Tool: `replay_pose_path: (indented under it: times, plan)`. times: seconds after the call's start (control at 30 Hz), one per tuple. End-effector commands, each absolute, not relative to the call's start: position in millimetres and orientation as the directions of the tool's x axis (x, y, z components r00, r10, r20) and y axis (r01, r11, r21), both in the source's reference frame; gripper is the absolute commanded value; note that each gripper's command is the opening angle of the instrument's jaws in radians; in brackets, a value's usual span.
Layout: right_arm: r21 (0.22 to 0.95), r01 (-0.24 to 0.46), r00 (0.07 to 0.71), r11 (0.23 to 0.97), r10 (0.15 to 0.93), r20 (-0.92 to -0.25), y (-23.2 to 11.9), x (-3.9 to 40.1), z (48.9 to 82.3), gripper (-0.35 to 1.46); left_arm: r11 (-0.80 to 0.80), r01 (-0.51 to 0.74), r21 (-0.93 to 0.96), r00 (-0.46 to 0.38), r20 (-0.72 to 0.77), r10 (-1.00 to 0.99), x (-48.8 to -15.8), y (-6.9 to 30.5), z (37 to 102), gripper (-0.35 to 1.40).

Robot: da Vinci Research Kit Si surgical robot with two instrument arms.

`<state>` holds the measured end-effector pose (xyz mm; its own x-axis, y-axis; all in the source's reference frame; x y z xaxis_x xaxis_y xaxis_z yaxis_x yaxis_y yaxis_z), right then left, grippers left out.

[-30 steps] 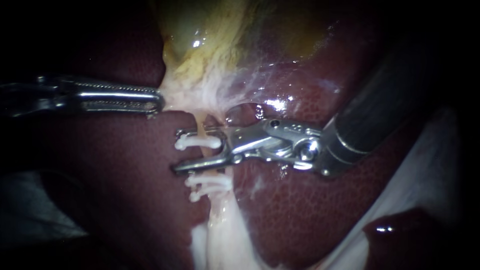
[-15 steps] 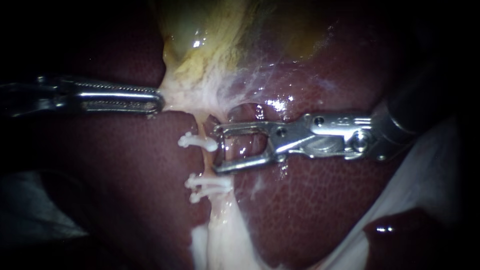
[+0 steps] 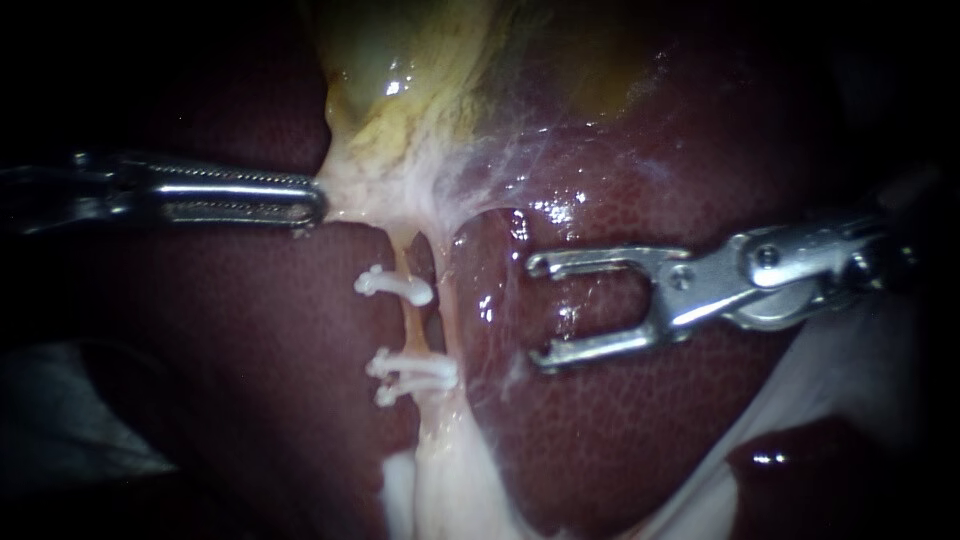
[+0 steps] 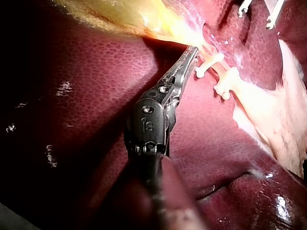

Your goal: Going back third clip left tube

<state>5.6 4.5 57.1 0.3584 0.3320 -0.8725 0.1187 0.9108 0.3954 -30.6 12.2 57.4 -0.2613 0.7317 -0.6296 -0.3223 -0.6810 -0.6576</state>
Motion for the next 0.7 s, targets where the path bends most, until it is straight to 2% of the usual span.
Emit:
replay_pose_path:
  times: [0.03, 0.13, 0.3, 0.7]
  plan:
    - [0.399, 0.117, 0.358, 0.909, 0.336, -0.871, 4.6, 5.2, 56.8, 0.5, -0.681, -0.322, -0.658, -0.261, -0.63, 0.732, -30.6, 12.2, 57.4, -0.35]
    - [0.401, 0.117, 0.361, 0.909, 0.337, -0.869, 4.6, 4.1, 55.9, 0.49, -0.681, -0.322, -0.658, -0.261, -0.63, 0.732, -30.6, 12.2, 57.4, -0.35]
    - [0.4, 0.12, 0.412, 0.909, 0.321, -0.853, 4.5, 3.8, 55.3, 0.49, -0.681, -0.323, -0.657, -0.261, -0.63, 0.732, -30.7, 12.3, 57.5, -0.35]
    - [0.386, 0.119, 0.436, 0.915, 0.301, -0.848, 4.2, 3.9, 54.7, 0.5, -0.686, -0.328, -0.649, -0.261, -0.636, 0.726, -32.0, 12.6, 60.5, -0.35]
